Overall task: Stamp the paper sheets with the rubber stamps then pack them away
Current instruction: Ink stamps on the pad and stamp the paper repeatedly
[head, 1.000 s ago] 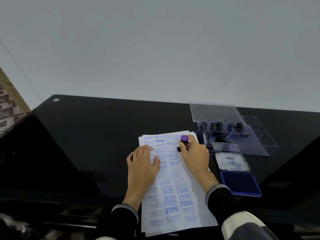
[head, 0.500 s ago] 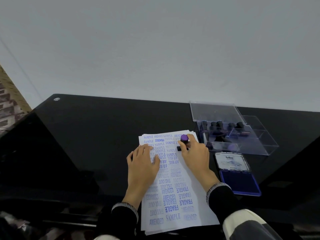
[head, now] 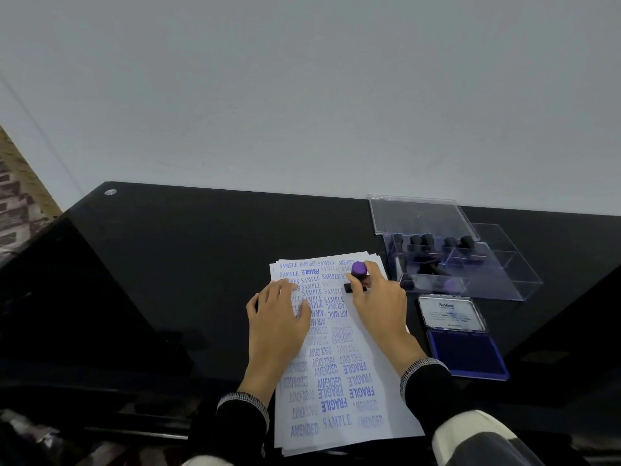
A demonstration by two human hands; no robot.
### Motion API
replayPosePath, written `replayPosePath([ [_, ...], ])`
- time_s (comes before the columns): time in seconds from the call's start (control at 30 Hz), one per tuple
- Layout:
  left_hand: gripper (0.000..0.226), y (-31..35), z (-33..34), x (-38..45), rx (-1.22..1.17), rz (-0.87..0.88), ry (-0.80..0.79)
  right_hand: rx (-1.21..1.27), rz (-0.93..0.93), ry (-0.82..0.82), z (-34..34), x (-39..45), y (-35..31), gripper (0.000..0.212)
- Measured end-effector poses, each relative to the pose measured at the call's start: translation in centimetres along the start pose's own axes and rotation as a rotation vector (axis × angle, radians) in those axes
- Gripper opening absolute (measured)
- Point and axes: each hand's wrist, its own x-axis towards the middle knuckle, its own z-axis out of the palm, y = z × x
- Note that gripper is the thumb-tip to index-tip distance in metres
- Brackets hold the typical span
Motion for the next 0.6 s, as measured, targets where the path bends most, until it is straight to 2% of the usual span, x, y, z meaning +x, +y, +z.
replayPosePath([
  [0.17, 0.035, 0.0, 0.0, 0.0, 0.001, 0.005, 0.007, 0.000, -0.006, 0.001, 0.0, 0.1, 0.1, 0.032],
  [0.37, 0.035, 0.0, 0.1, 0.0, 0.002, 0.006, 0.009, -0.016, -0.011, -0.095, -0.5, 1.0, 0.4, 0.035],
  [0.53, 0.035, 0.1, 0.0, 0.1, 0.008, -0.001, 0.001, 0.107, 0.076, -0.110, -1.0, 0.7, 0.1, 0.033],
  [0.6, 0.035, 0.1, 0.0, 0.1, 0.008, 0.003, -0.002, 0.215, 0.155, -0.090, -1.5, 0.8, 0.0, 0.023],
])
